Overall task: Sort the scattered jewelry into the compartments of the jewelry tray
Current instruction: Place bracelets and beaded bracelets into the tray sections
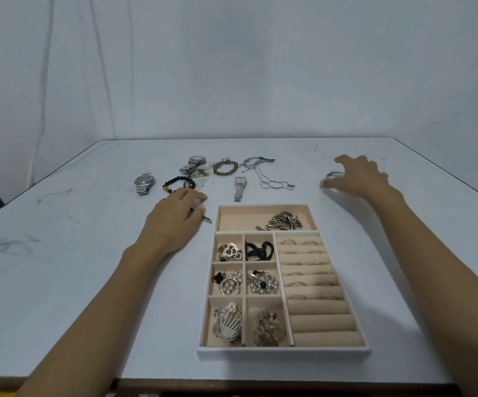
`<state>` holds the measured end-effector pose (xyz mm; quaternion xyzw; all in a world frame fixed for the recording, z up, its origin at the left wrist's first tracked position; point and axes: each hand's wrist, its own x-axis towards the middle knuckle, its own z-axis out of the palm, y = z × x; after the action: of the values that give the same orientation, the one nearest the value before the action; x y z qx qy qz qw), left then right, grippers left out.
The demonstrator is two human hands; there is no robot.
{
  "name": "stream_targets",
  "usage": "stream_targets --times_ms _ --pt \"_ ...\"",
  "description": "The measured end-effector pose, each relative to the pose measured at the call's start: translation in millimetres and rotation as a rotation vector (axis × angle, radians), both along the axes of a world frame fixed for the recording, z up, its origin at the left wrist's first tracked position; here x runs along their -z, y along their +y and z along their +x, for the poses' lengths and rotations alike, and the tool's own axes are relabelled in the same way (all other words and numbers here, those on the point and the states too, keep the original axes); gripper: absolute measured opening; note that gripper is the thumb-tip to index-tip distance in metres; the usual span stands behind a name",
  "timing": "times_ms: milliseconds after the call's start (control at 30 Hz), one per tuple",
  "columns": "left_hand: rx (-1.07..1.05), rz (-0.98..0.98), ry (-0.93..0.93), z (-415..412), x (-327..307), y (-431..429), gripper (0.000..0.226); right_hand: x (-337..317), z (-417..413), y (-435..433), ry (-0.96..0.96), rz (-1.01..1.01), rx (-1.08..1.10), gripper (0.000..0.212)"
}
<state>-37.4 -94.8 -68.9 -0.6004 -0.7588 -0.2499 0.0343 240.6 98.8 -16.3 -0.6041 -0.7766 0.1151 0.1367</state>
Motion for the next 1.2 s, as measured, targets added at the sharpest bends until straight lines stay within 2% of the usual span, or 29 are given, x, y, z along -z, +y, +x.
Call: stream_targets --times_ms 100,167,267,367,467,533,600,633,700,733,867,1100,1200 --pt "-0.034 -0.006 0.015 -0.6 -2.4 2.7 0.037 16.4 -0.1 0.8 0.005 -0.005 0.014 0.07" --pt "-0.071 0.0 0.008 1.1 -6.4 7.3 0.04 19.0 1.1 1.0 -0.001 0.042 0.012 0.056" --pt "-0.09 0.009 -0.048 7.9 -16.3 25.5 0.033 16.2 1.7 2.9 0.059 0.109 -0.01 0.035" --pt "-0.045 -0.075 -0.047 16.2 -28.9 59.3 0.037 13.0 1.2 -0.4 0.102 0.12 -0.024 0.036" --pt "-0.002 -0.239 -0.06 28.3 -41.7 90.4 0.048 11.3 1.3 -5.7 0.126 0.145 -0.011 0.042" --pt "-0.006 -0.337 0.008 35.3 -46.5 104.6 0.052 10.6 2.5 -7.3 0.145 0.153 0.001 0.047" --pt "-0.035 -0.374 0.072 38.9 -48.3 113.1 0.047 10.4 3.4 -7.4 0.164 0.145 0.005 0.05" --pt "-0.048 -0.365 0.067 39.2 -47.6 116.4 0.037 10.3 3.8 -6.8 0.172 0.138 0.0 0.051" --pt "-0.059 -0.326 0.036 39.4 -45.3 118.3 0.012 9.8 4.4 -4.5 0.194 0.119 -0.01 0.05" --pt "-0.061 -0.301 0.021 39.9 -44.5 117.8 0.006 9.1 4.5 -2.9 0.212 0.096 -0.013 0.049" --pt "-0.03 -0.151 -0.026 39.9 -44.1 111.0 0.025 -0.2 1.8 -0.9 0.303 0.013 -0.073 0.05" --pt "0.062 0.232 -0.505 30.0 -53.6 74.6 0.026 -37.5 -13.8 -43.3 0.489 -0.059 -0.321 0.041" --pt "0.074 0.374 -0.556 33.3 -66.7 55.5 0.027 -52.9 -16.7 -67.8 0.44 -0.136 -0.443 0.038"
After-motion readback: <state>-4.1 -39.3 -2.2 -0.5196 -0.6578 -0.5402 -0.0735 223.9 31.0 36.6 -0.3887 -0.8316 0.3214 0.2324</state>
